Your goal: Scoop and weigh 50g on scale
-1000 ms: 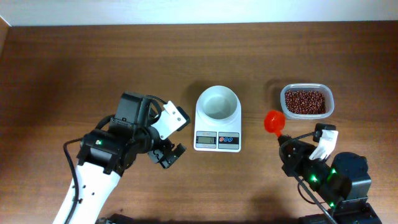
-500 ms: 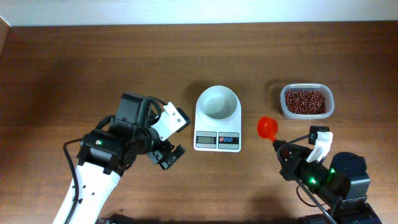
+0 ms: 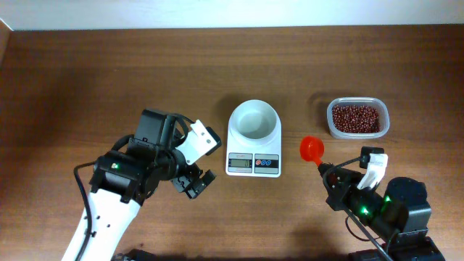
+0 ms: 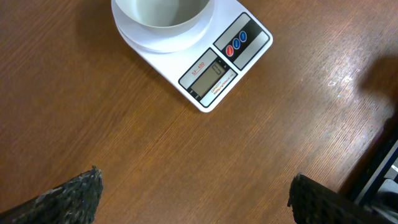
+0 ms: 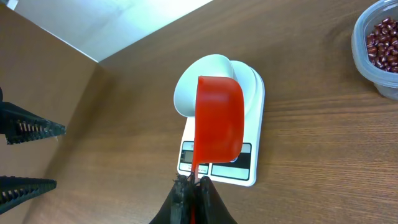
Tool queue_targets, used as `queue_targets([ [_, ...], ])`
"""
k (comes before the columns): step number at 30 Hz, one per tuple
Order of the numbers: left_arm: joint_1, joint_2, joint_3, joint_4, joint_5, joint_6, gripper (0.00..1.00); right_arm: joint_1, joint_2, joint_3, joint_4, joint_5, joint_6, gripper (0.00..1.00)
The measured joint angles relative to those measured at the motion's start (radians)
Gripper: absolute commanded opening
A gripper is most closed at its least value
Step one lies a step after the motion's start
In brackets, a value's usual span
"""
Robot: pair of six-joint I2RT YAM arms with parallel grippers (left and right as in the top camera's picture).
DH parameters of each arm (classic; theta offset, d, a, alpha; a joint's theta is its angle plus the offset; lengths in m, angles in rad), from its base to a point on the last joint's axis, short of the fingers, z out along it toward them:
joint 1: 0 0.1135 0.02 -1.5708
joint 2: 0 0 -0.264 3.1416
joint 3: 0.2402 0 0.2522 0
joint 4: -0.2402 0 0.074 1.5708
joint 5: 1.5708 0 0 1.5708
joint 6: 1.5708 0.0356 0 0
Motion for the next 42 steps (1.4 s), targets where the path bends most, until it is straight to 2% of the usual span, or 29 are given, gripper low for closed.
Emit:
queue_targets([
  [12, 0.0, 0.0, 0.0, 0.0, 0.042, 0.026, 0.99, 0.0, 0.0, 0.0, -0.007, 0.0, 0.0, 0.04],
  [42, 0.0, 0.0, 0.0, 0.0, 0.042, 0.026, 0.99, 0.0, 0.0, 0.0, -0.055, 0.0, 0.0, 0.04],
])
